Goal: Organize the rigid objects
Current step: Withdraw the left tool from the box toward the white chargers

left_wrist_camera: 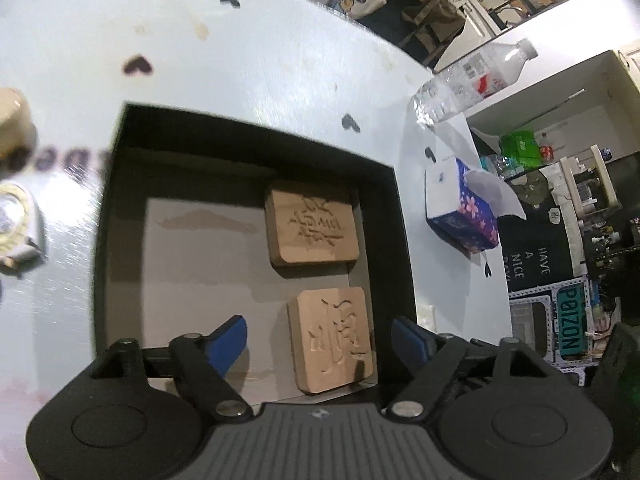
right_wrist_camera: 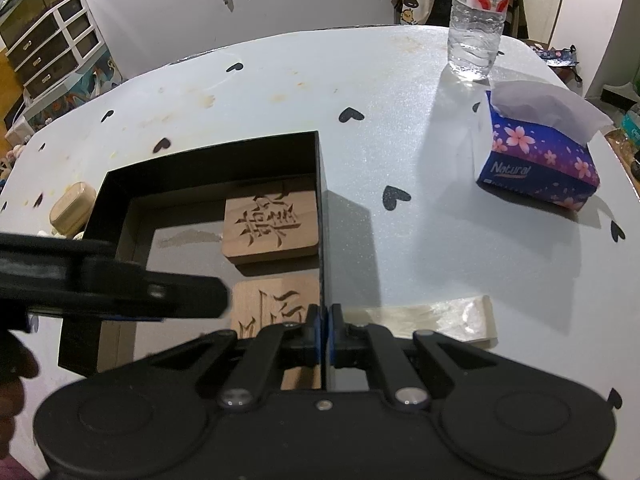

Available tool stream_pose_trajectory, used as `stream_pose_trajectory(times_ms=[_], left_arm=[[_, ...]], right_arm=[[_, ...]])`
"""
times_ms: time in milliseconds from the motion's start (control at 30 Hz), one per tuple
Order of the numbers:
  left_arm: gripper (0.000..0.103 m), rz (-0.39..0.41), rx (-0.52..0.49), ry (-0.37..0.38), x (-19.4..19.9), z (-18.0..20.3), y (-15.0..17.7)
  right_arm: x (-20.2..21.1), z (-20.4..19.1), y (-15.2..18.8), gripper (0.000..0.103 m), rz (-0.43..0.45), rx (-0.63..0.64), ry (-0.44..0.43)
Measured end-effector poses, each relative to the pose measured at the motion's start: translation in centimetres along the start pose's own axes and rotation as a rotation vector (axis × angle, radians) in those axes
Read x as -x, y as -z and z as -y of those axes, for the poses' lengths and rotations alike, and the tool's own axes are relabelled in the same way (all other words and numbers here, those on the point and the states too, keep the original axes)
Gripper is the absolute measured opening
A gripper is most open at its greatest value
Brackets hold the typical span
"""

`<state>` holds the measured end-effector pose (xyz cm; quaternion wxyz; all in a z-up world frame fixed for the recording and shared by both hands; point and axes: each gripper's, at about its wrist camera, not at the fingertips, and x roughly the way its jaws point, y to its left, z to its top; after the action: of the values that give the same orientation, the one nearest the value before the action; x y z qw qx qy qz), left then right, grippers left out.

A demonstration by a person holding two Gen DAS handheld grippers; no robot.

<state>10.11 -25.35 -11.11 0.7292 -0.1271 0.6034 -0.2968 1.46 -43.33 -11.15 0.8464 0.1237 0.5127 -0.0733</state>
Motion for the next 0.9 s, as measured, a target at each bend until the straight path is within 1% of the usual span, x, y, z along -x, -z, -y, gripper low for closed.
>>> stream_pose_trajectory(times_ms=[133, 267, 433, 567, 767, 900], left_arm=[[0.090, 0.052, -0.037, -0.030, 1.9, 0.2, 0.5], [0.097, 0.112, -0.085, -0.075, 4.1, 0.5, 1.3], [0.102, 0.200, -0.138, -0.140, 6.8, 0.5, 2.2], [0.103, 0.261, -0.172, -0.206, 8.6, -0.1, 3.1], [0.103, 0.326, -0.135, -0.295, 11.1, -2.6, 4.2], [0.103, 0.352, -0.074, -0.339, 12.5, -4.8, 4.5]], right_arm=[[0.0, 0.1, 0.0, 0.005, -0.002, 0.000, -0.004], [0.0, 0.1, -0.1, 0.005, -0.003, 0.002, -0.006], [0.0, 0.0, -0.1, 0.005, -0.003, 0.010, -0.005], [0.0, -0.1, -0.1, 0.005, -0.005, 0.018, 0.000], [0.0, -0.2, -0.1, 0.004, -0.006, 0.021, 0.004], [0.0, -0.2, -0.1, 0.004, -0.006, 0.019, 0.004]])
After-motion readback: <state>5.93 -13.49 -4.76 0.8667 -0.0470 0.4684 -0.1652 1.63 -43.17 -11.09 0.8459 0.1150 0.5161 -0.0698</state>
